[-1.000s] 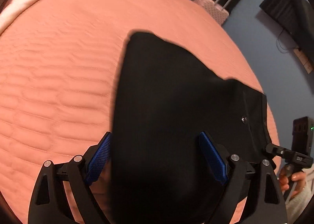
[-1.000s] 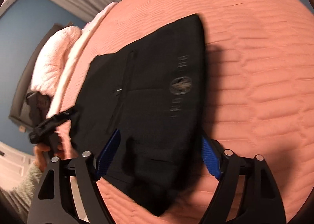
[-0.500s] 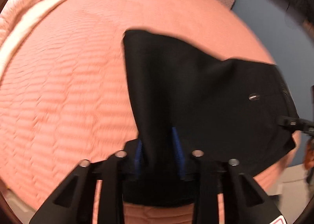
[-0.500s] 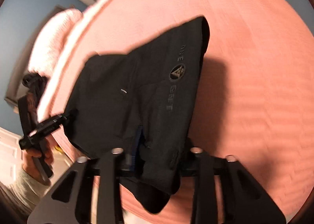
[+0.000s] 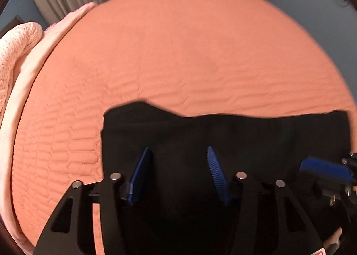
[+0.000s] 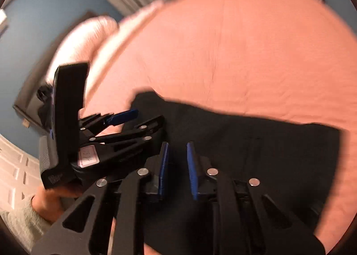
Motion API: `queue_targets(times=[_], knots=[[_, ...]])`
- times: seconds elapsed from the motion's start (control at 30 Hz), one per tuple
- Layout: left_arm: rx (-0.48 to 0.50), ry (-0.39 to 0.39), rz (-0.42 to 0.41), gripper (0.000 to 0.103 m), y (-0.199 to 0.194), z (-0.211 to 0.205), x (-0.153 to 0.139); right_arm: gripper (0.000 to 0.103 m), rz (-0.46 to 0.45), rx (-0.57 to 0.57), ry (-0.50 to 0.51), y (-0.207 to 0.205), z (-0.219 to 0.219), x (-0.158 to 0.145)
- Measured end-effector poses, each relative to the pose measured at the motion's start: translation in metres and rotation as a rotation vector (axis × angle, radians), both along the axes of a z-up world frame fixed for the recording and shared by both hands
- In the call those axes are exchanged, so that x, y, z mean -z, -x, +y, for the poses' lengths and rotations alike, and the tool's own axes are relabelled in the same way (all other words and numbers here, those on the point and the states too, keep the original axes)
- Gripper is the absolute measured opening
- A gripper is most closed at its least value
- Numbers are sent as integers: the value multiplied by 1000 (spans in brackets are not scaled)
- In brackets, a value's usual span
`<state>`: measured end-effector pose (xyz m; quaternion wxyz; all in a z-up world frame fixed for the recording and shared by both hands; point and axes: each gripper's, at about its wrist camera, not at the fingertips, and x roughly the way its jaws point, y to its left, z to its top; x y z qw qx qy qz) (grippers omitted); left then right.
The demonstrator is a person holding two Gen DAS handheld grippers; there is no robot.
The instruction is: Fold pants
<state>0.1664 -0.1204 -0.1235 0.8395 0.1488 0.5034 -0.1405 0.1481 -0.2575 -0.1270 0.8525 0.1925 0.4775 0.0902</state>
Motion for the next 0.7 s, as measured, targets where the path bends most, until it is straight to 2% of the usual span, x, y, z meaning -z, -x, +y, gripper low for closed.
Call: queue_targets(times=[0.03,0.07,0.1,0.13,0.17,0.23,0.27,0.3,0.33,0.37,0.4,0.43,0.5,0.53,0.57,0.6,0.63,0.67,0.7], knots=[[3,13,-26,56,-3,7,1,0,16,65,-4,-3,-26,12],[-14,-22,-67,55,-6,17,-4,0,8,113,-87,3,-47,15],[-51,-96,-117,51,-13,24,-7,0,5,191,-137,11,-67,13],[-83,-149,-172,51,-21,32,-10,0,-2,249,-86,17,-74,5],[-119,-140,-176,51,-31,47,-16,3,-41,290,15,24,-73,-13],[-175,5,-117,48,-41,66,-31,2,-79,211,5,21,-53,-27],[-181,133,-98,48,-41,66,-41,2,-80,113,-17,11,-30,-28],[-172,180,-95,53,-35,61,-43,2,-73,62,9,2,-18,-23],[-136,171,-94,53,-34,46,-38,1,-54,40,69,-7,-11,-16],[-56,59,-48,53,-36,24,-16,0,-2,48,165,-17,-11,-1],[3,-48,-21,56,-39,12,7,0,6,74,129,-15,-24,4],[26,-62,-30,57,-40,11,15,0,2,136,61,-8,-40,1],[10,-14,-22,57,-44,23,4,3,-49,288,98,24,-74,-27],[-22,-21,-42,49,-47,30,-5,3,-57,284,85,36,-77,-33],[-68,-48,-96,48,-44,37,-21,3,-49,241,61,43,-75,-33],[-64,-17,-110,49,-49,31,-35,2,-34,196,69,47,-68,-29],[-46,30,-112,50,-41,31,-46,2,-5,145,126,52,-66,-22],[-20,41,-118,52,-28,27,-55,0,51,144,253,59,-68,-6],[6,19,-128,53,-16,24,-58,0,67,180,276,72,-77,3]])
